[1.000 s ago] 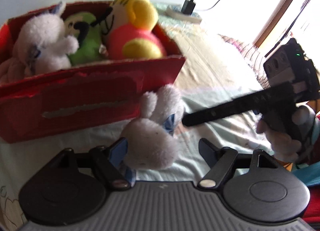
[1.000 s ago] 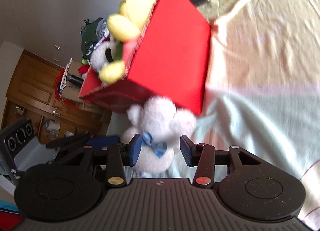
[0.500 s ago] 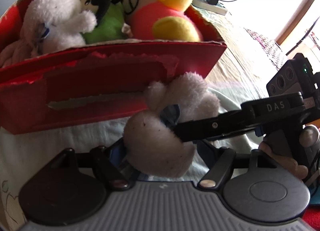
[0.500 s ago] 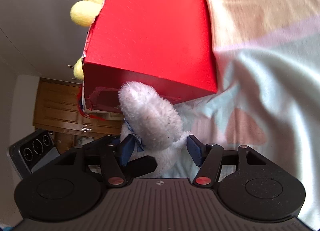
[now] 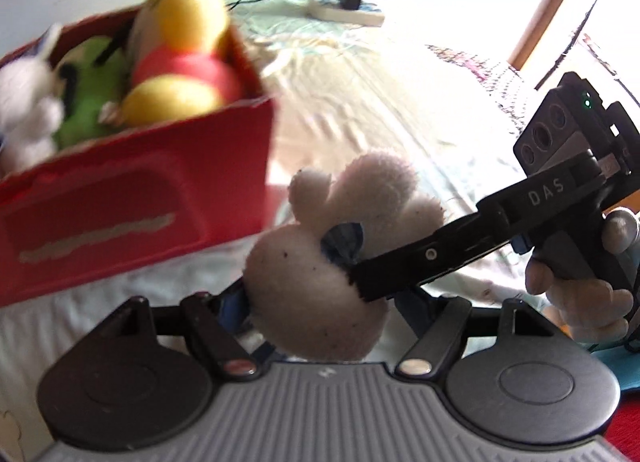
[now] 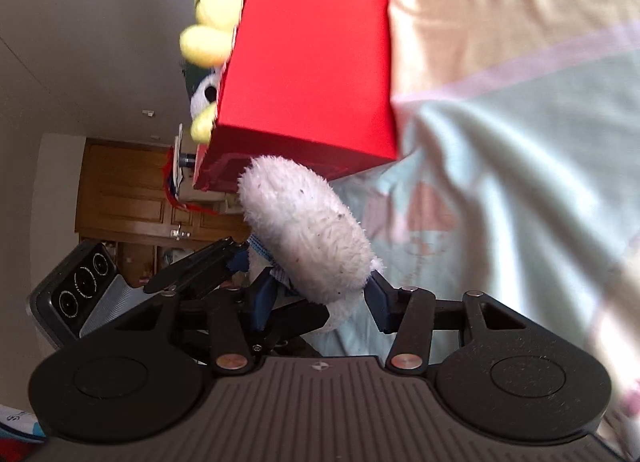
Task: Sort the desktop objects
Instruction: 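Lift the pink bunny and carry it over the red box, then lower the pink bunny into the box and open both grippers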
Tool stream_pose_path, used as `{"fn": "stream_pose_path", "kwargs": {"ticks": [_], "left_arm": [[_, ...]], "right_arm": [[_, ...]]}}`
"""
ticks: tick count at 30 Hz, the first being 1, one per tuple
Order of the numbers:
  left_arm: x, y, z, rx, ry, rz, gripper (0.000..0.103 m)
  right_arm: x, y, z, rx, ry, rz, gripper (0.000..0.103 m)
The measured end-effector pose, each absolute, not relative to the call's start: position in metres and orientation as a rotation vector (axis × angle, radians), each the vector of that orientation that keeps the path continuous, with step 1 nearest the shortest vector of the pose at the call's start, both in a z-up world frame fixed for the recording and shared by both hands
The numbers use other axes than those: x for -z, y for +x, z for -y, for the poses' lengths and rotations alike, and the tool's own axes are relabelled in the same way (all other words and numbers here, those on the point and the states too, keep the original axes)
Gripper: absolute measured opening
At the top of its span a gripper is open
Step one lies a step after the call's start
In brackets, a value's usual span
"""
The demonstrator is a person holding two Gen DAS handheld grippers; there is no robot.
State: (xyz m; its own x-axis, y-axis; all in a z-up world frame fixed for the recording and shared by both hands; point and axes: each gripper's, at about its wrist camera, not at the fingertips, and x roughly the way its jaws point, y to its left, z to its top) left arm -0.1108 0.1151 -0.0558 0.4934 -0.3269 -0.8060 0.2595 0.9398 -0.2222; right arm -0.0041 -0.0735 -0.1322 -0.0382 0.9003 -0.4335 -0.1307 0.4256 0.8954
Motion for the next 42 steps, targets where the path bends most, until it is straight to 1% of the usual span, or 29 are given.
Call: {"fn": "stream_pose_path", "kwargs": {"ticks": [8, 14, 20, 25, 33, 35, 37, 42], "left_arm": [[0.013, -0.111, -0.091, 0.409, -0.072, -0.864, 0.077], [-0.022, -0.102, -0.079, 0.365, -0.068, -0.769, 0.082], [-0.044, -0.097, -0.1, 0.269, -0.009, -0.707, 0.084], [-0.054, -0.09, -0.141, 0.219, 0.023, -0.686, 0.085], [-0.043, -0.049, -0.202, 0.258, 0.106, -0.73, 0.085], [-0.037, -0.04, -0.215, 0.287, 0.122, -0.743, 0.085], [-0.028, -0.03, -0.226, 0.318, 0.128, -0.766, 0.085], [-0.019, -0.014, -0.25, 0.394, 0.144, -0.772, 0.087]], "right_arm": [[0.098, 0.01, 0.119, -0.997, 0.821, -1.195, 0.052], [0.075, 0.021, 0.131, -1.084, 0.889, -1.104, 0.052], [0.072, 0.038, 0.102, -1.167, 1.013, -1.085, 0.052], [0.07, 0.044, 0.068, -1.133, 1.167, -1.13, 0.052], [0.078, 0.043, 0.005, -1.049, 1.33, -1.18, 0.052], [0.077, 0.042, -0.006, -1.005, 1.325, -1.17, 0.053], [0.078, 0.042, -0.014, -0.964, 1.302, -1.157, 0.049], [0.073, 0.037, -0.019, -0.93, 1.281, -1.111, 0.049]]}}
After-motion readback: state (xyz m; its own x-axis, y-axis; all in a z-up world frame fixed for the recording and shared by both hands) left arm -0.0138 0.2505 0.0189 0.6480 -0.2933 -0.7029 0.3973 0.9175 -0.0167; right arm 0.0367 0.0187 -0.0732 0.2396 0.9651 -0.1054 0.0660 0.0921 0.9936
